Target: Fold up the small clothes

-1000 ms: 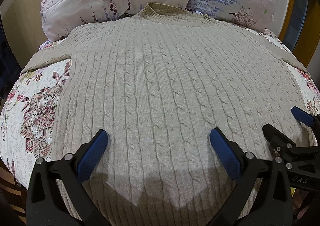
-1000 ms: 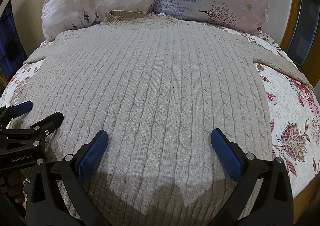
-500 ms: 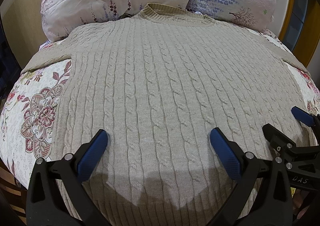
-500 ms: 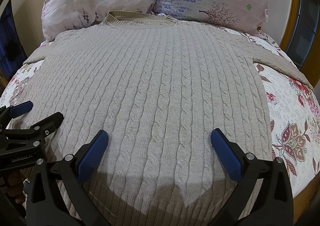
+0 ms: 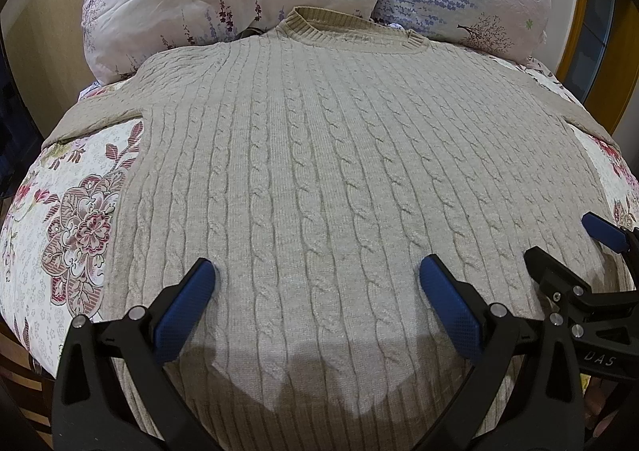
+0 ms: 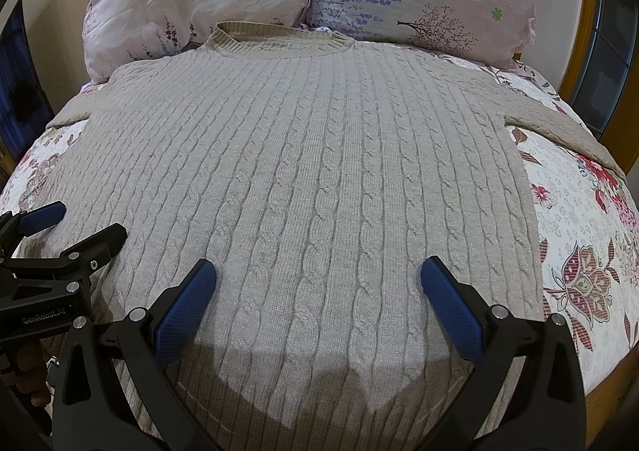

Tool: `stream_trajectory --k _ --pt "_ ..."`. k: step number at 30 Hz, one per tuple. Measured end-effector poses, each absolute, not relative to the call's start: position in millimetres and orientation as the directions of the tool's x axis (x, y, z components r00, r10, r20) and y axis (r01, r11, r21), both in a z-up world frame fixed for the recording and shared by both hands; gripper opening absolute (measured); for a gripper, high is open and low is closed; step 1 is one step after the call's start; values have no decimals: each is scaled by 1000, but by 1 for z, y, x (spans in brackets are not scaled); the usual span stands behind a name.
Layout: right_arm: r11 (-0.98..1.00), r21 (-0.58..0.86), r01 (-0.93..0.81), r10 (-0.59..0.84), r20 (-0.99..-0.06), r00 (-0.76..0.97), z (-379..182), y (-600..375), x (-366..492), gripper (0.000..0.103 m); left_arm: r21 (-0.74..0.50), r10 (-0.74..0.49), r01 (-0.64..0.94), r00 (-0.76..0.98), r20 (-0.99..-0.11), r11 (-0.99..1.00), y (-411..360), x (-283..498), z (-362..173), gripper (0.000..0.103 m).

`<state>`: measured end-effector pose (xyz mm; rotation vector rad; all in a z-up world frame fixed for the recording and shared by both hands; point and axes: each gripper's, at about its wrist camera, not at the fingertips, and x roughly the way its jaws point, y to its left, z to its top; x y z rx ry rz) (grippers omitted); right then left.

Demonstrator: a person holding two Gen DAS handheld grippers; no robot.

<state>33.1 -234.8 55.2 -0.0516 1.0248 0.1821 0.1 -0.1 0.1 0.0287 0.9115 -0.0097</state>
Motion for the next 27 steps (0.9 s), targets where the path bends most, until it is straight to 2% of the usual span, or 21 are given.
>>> stream_trajectory --k 27 --pt "983 43 -178 128 -857 499 55 -234 34 102 21 4 21 612 -791 1000 0 0 0 101"
